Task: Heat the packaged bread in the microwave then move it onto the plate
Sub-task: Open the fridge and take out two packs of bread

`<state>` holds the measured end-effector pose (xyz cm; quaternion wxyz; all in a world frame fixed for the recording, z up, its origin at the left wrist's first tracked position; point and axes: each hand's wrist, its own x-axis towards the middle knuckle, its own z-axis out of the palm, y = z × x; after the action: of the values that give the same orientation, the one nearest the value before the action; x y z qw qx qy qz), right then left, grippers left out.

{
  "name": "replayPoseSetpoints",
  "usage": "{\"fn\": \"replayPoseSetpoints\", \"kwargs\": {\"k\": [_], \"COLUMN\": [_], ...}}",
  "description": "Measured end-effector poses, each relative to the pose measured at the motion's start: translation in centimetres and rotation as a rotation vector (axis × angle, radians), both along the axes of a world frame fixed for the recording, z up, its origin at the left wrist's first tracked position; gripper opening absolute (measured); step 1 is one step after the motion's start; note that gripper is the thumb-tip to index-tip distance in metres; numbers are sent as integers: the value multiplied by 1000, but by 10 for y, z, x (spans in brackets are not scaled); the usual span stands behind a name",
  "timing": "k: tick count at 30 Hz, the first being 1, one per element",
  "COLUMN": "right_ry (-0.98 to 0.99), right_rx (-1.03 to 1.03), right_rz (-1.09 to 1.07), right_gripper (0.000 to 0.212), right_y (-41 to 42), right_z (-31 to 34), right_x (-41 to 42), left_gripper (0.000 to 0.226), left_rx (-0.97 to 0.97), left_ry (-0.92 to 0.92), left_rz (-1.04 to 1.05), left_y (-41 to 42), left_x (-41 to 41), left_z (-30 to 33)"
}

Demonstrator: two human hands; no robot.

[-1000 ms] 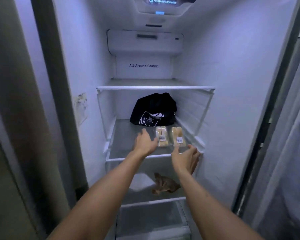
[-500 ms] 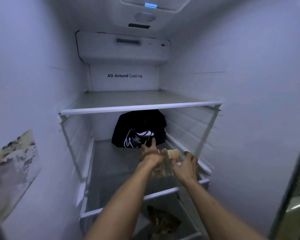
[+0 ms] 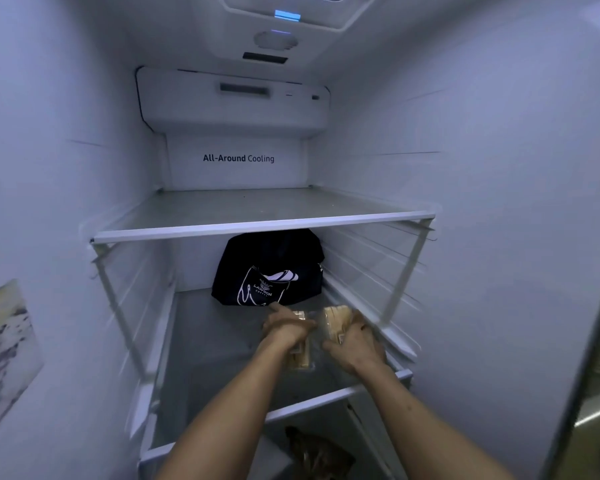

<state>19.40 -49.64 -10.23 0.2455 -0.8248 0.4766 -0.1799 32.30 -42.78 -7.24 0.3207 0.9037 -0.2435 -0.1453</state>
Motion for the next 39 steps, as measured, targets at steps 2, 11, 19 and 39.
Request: {"fn": "replayPoseSetpoints", "kwargs": {"k": [2,11,19,39], "right_ry": [-17,-35,-331,-307], "right_rx": [47,211,113,177], "right_rz": [-33,-92,-83,-142], "right_gripper": [89,111,90,77], "right_y": [-1,-2,102,297], "right_z": [2,-20,4,-66], "right_x": [-1,-10,-87,-280], "left_gripper": [102,85,94,35], "left_rx": [20,-72,-318,-678], "left_ry": [-4,-3,-60,428], "left_rz": [9,87,168,94], "left_y": [8,61,132,324], "left_x": [-1,-24,-97,-296], "left_z": [-3,-22,-17,-96]}}
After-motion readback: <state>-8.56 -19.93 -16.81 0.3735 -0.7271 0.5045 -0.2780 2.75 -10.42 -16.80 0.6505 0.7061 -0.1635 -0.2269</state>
